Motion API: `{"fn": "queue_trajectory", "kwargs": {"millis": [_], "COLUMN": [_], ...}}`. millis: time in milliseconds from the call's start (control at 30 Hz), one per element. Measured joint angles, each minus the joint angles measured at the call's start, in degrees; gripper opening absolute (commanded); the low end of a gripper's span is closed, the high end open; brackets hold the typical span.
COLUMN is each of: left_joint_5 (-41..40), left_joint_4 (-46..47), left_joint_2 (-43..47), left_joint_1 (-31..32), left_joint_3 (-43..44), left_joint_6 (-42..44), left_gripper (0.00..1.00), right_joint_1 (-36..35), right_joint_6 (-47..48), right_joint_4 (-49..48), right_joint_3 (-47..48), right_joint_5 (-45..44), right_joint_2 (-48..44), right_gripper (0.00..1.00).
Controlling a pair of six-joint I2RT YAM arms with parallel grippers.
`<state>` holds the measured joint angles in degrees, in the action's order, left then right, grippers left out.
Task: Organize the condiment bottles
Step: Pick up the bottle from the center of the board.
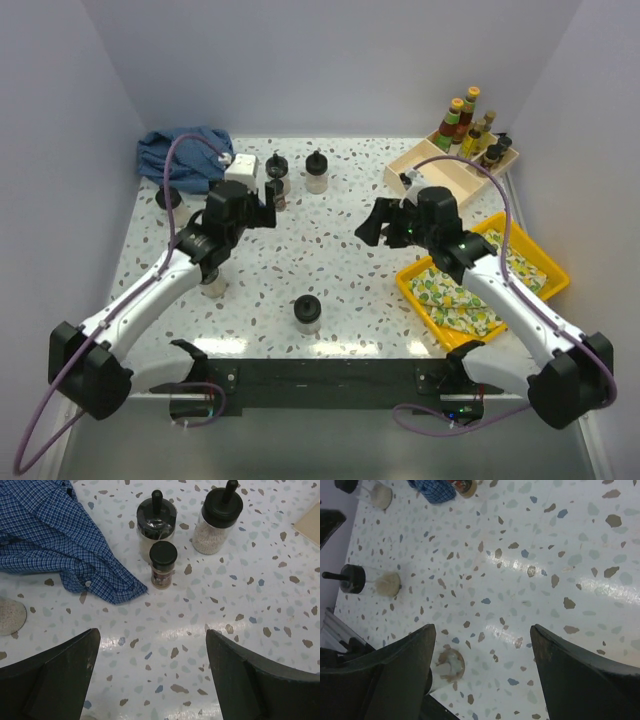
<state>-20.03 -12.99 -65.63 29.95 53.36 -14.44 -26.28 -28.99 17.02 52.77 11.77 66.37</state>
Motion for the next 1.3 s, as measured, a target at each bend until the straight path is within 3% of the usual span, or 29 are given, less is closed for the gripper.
{"fn": "queue_trajectory", "kwargs": {"millis": [167, 467, 800, 900, 1133, 1300], "left_joint_5": [2.84, 4.98, 6.93, 8.61, 11.5, 12.9], "left_joint_4": [3.52, 6.91, 10.38, 11.5, 11.72, 11.54], "left_joint_2": [-11.13, -32.89, -39.71, -41.75, -44.0, -43.78], "left_joint_1": [-4.07, -5.97, -9.35, -9.42, -9.31, -9.27], "left_joint_3": [6.58, 17.44, 21.57, 22.99, 23.3, 23.21], "left_joint_6": [0.72, 4.66, 8.04, 8.52, 9.25, 9.11], "left_gripper": [0.92, 0.91, 0.82, 0.74, 0.3, 0.14], "right_joint_1": [0.04, 0.04, 0.04, 0.04, 0.04, 0.04], "right_joint_6": [3.04, 3.5, 3.58, 3.56, 3.54, 3.52], "right_joint_4": [-1.4, -4.13, -5.7, -5.64, -4.98, -3.85], "right_joint_3": [-3.61, -7.52, -7.52, -7.5, -6.97, -6.47], "right_joint_5": [-0.02, 2.95, 4.33, 4.42, 4.37, 4.22], "right_joint_2": [-8.31, -8.55, -5.62, -5.6, -5.64, -6.95], "right_gripper": [0.81, 0.81, 0.81, 0.8, 0.8, 0.8]}}
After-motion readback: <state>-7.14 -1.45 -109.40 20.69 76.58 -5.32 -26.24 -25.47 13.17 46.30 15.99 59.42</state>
